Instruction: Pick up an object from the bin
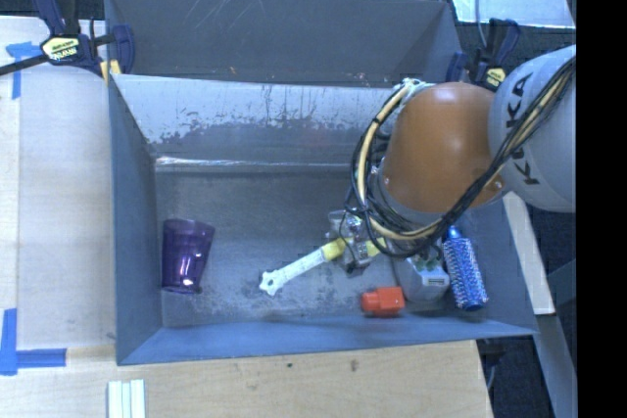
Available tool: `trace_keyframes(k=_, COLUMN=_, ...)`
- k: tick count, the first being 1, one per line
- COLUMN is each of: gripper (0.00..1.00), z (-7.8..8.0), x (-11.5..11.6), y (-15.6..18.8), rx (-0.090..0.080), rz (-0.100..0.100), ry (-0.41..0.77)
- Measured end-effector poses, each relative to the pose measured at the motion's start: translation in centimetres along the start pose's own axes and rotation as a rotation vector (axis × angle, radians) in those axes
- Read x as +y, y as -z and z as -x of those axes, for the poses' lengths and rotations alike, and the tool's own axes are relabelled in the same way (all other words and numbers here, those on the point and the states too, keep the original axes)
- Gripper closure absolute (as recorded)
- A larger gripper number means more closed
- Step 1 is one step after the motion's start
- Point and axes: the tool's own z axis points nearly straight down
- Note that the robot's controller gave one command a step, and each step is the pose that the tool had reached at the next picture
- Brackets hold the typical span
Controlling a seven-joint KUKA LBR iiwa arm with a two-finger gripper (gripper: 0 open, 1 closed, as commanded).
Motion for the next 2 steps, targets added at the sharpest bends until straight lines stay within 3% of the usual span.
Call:
trace_keyframes(k=1, gripper=1.00, z=-0.5, x=-0.5, y=2.6, rx=0.021, rz=0.003, ry=-0.019)
trace_keyframes(k=2, gripper=1.00, z=-0.3, x=-0.2, y=9.6, rx=0.009, rz=0.001, ry=-0.014)
